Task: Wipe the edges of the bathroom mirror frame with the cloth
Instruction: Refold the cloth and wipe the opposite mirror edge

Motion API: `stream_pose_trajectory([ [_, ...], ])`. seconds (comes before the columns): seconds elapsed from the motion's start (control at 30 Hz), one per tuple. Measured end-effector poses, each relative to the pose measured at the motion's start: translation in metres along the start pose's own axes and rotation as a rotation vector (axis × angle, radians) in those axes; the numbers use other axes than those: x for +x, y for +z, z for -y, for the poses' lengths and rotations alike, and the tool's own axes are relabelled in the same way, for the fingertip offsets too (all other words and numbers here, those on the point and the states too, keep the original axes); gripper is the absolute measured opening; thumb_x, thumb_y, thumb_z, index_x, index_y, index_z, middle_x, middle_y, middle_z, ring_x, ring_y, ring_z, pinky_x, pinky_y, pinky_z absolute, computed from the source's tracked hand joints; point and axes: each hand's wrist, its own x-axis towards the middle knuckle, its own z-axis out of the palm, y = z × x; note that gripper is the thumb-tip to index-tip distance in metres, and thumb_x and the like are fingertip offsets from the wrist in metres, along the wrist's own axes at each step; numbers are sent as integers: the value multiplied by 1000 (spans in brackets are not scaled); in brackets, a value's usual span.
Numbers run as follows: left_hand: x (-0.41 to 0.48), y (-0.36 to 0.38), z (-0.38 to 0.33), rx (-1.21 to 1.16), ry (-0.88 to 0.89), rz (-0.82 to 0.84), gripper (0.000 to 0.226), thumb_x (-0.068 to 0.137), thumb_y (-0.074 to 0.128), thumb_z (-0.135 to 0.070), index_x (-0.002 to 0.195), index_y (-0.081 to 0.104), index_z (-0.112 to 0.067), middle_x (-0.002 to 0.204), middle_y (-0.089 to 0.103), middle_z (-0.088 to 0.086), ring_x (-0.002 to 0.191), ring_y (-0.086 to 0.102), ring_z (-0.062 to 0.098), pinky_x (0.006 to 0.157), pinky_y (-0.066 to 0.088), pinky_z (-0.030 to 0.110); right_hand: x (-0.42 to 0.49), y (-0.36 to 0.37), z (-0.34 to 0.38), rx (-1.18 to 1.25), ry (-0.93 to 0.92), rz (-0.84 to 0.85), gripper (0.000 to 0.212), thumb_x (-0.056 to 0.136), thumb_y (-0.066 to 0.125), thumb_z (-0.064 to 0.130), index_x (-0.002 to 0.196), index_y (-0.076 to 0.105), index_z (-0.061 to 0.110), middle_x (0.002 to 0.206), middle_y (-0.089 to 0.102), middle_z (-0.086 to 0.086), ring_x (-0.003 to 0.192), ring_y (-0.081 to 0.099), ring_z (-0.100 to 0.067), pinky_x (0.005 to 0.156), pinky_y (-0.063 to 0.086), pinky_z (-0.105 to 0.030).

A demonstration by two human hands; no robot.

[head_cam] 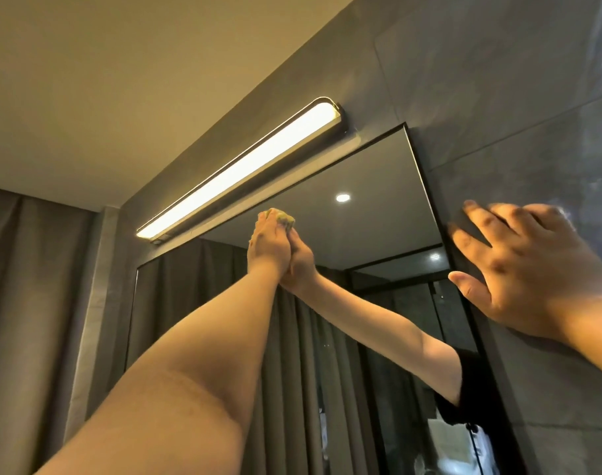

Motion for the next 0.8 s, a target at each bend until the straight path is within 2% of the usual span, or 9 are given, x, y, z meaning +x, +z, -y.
stream_pose_trajectory([
  [0.1,-7,-10,38,42,-168,-11,30,103,32,-40,116,55,-27,131,57,5,114,56,30,98,42,41,0,0,0,-1,4,-10,71,85,37,55,125,64,3,136,53,-29,117,51,-44,93,37,-52],
  [0.17,-22,-17,64,59,-291,-3,37,102,31,-42,127,53,-25,132,57,6,116,55,30,101,42,40,0,1,0,-1,4,-35,71,84,38,55,124,64,3,136,53,-29,116,50,-44,93,36,-51],
  [0.27,-54,-25,92,25,-398,2,40,102,31,-43,133,50,-26,134,56,7,116,55,29,102,42,38,3,-1,0,4,9,-48,70,84,40,54,125,64,2,137,52,-29,116,48,-44,93,35,-51],
  [0.37,-90,-22,101,-12,-339,-7,36,103,33,-37,133,50,-25,136,54,5,121,53,28,105,42,42,3,1,1,-16,7,-33,70,84,41,54,127,62,3,138,50,-29,117,47,-43,94,33,-50],
  [0.5,-133,-16,89,-83,-223,-22,29,105,34,-24,127,52,-19,121,55,-7,111,54,18,92,41,30,2,0,1,-26,12,-8,70,85,40,55,128,61,3,139,49,-29,118,46,-43,94,32,-49],
  [0.57,-143,-13,87,-84,-207,-18,34,105,34,-24,136,48,-21,136,51,-4,124,49,19,106,37,32,2,-1,2,-20,22,2,71,85,39,54,128,61,3,139,49,-29,118,46,-44,94,33,-50],
  [0.6,-147,-12,86,-83,-215,-7,39,105,33,-24,143,43,-20,148,42,-3,134,40,18,112,29,27,2,-2,3,-20,26,7,71,85,39,54,128,60,2,140,48,-29,118,46,-44,94,32,-50],
  [0.7,-160,-7,83,-91,-201,29,45,106,32,-23,150,34,-20,160,24,-6,143,21,5,106,11,9,1,-3,5,-9,34,22,71,85,39,54,129,60,2,141,47,-30,119,45,-45,95,32,-50],
  [0.8,-175,-2,72,-71,-147,56,49,103,32,-26,152,32,-22,162,17,-6,147,12,3,113,4,13,-1,-5,7,-4,48,37,70,86,39,53,131,58,1,141,47,-30,122,44,-45,97,32,-50],
])
